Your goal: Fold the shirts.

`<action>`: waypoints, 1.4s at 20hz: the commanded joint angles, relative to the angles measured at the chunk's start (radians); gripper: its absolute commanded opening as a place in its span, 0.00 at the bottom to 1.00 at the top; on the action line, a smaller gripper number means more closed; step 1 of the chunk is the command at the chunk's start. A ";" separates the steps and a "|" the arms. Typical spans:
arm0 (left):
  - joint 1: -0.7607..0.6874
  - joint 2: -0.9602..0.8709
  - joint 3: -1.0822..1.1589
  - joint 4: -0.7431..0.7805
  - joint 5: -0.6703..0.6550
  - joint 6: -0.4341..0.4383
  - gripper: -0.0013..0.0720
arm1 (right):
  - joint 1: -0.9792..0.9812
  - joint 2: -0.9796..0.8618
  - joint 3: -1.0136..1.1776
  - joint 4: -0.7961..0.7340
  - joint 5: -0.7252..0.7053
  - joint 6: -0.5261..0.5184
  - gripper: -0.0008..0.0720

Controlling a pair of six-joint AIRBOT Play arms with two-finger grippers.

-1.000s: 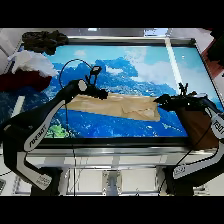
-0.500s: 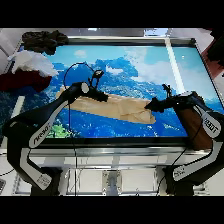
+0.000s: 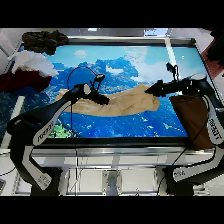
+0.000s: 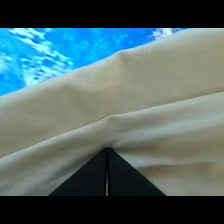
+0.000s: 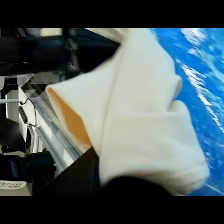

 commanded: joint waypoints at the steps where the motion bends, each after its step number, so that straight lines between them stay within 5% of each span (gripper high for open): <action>1: -0.026 -0.005 -0.001 -0.158 -0.029 0.018 0.03 | 0.001 0.018 0.181 -0.032 0.061 0.135 0.04; 8: -0.126 -0.005 0.096 -0.233 0.074 0.029 0.03 | 0.028 0.018 0.365 -0.159 0.123 0.253 0.04; 13: -0.064 0.010 0.282 -0.110 -0.034 -0.009 0.03 | 0.204 0.018 0.365 -0.191 0.095 0.297 0.04; 18: 0.103 0.048 0.393 0.192 -0.282 -0.208 0.03 | 0.519 -0.011 0.365 -0.288 -0.251 0.418 0.04; 23: 0.256 0.140 0.393 0.198 -0.373 -0.209 0.03 | 0.812 -0.192 0.365 -0.279 -0.626 0.540 0.05; 24: 0.270 0.154 0.393 0.201 -0.386 -0.201 0.03 | 0.853 -0.224 0.365 -0.237 -0.704 0.539 0.07; 25: 0.276 0.161 0.393 0.206 -0.396 -0.187 0.03 | 0.888 -0.248 0.365 -0.180 -0.782 0.535 0.26; 26: 0.278 0.163 0.393 0.206 -0.405 -0.175 0.03 | 0.913 -0.257 0.365 -0.160 -0.840 0.529 0.54; 27: 0.278 0.163 0.393 0.207 -0.414 -0.171 0.03 | 0.923 -0.256 0.366 -0.175 -0.867 0.523 0.65; 28: 0.278 0.163 0.393 0.206 -0.420 -0.169 0.03 | 0.918 -0.251 0.366 -0.197 -0.866 0.523 0.65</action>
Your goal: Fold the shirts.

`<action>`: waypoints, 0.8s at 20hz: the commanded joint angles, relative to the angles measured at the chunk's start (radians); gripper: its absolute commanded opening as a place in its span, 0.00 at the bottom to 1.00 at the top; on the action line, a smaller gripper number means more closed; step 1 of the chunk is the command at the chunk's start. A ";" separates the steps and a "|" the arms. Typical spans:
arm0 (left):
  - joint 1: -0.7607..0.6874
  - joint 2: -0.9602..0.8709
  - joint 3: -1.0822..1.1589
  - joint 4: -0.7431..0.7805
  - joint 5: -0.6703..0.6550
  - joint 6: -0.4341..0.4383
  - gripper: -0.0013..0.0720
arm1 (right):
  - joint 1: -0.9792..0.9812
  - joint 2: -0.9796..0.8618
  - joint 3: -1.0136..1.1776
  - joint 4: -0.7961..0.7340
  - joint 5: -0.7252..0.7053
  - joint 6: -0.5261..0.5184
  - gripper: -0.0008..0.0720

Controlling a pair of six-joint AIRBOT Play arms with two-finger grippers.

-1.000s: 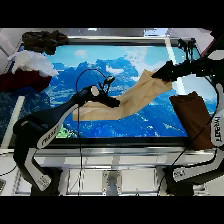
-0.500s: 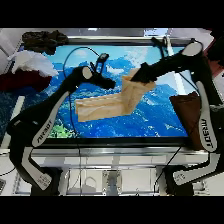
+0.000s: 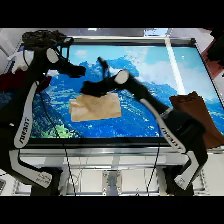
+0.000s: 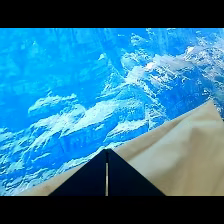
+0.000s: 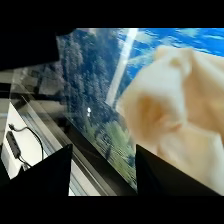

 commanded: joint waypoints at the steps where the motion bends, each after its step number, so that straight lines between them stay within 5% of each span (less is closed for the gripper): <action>1: 0.021 0.014 0.002 0.014 -0.043 0.012 0.03 | 0.043 -0.024 0.002 -0.013 -0.145 0.013 0.65; 5: 0.021 0.014 0.002 0.015 -0.044 0.026 0.03 | -0.101 -0.009 0.001 -0.102 0.113 0.013 0.64; 10: 0.021 0.014 0.002 0.015 -0.044 0.026 0.03 | -0.266 -0.011 -0.012 -0.446 0.349 0.108 0.64; 14: 0.021 0.014 0.002 0.015 -0.044 0.026 0.03 | -0.359 -0.046 -0.071 -0.329 0.384 0.081 0.64; 15: 0.021 0.014 0.002 0.015 -0.043 0.026 0.03 | -0.380 -0.068 -0.079 -0.274 0.407 0.049 0.72; 16: 0.021 0.014 0.002 0.015 -0.043 0.026 0.03 | -0.397 -0.091 -0.083 -0.237 0.427 0.033 0.89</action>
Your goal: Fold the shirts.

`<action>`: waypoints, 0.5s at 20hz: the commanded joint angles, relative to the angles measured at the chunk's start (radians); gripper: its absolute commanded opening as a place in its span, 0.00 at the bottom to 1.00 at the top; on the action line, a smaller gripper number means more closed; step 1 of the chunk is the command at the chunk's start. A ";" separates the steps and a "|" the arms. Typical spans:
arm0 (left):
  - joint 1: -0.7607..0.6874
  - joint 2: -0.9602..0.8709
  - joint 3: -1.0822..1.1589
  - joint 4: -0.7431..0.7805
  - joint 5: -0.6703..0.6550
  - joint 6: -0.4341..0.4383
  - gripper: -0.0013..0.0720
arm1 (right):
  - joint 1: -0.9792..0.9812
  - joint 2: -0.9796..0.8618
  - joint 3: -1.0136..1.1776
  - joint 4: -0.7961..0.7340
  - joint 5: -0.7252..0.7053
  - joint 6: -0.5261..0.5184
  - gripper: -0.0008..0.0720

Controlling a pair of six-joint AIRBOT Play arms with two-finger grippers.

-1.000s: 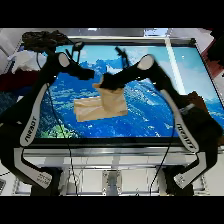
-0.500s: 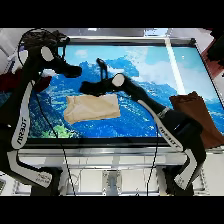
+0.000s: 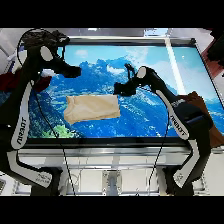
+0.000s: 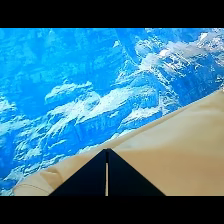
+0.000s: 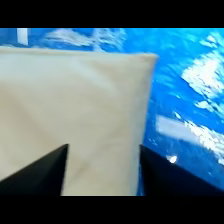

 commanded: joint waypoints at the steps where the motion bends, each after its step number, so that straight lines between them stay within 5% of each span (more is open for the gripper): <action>1: 0.001 0.000 0.001 0.000 0.002 0.000 0.03 | -0.074 -0.061 -0.029 0.112 0.086 -0.049 0.96; 10: 0.000 0.000 0.001 -0.001 0.018 -0.004 0.03 | -0.058 -0.185 -0.029 0.460 0.076 -0.238 0.96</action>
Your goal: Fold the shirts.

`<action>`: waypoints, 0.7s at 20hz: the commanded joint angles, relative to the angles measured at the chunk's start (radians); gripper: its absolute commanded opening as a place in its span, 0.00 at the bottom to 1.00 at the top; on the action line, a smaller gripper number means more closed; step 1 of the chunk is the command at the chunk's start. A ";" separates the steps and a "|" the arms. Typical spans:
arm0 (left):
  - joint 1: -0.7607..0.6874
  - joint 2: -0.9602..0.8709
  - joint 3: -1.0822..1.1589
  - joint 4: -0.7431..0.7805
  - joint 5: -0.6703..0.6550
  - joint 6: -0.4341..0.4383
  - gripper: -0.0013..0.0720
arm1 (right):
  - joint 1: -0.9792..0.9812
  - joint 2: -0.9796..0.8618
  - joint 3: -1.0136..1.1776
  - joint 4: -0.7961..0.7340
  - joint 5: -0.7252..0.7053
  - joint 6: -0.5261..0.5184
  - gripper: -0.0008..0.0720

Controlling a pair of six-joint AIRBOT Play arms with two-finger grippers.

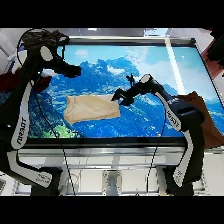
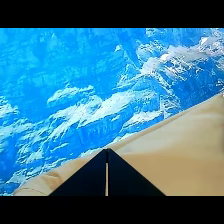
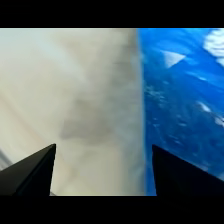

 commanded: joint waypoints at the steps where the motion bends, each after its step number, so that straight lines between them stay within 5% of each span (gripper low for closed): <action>1: 0.000 0.000 0.001 -0.002 0.002 -0.004 0.03 | 0.021 -0.043 -0.001 0.155 -0.010 -0.067 0.96; 5: 0.000 0.000 0.001 -0.003 -0.004 -0.015 0.03 | 0.060 -0.069 -0.001 0.222 -0.007 -0.086 0.91; 8: 0.000 0.000 0.001 -0.004 -0.013 -0.015 0.03 | 0.079 -0.070 -0.001 0.247 0.000 -0.093 0.63; 10: 0.000 0.000 0.001 -0.004 -0.026 -0.015 0.03 | 0.077 -0.070 -0.001 0.269 -0.001 -0.098 0.13; 11: 0.000 0.000 0.001 -0.003 -0.033 -0.014 0.03 | 0.069 -0.070 0.000 0.275 -0.001 -0.127 0.05; 14: 0.000 0.000 0.001 -0.002 -0.042 -0.014 0.03 | 0.019 -0.052 0.000 0.279 0.022 -0.155 0.04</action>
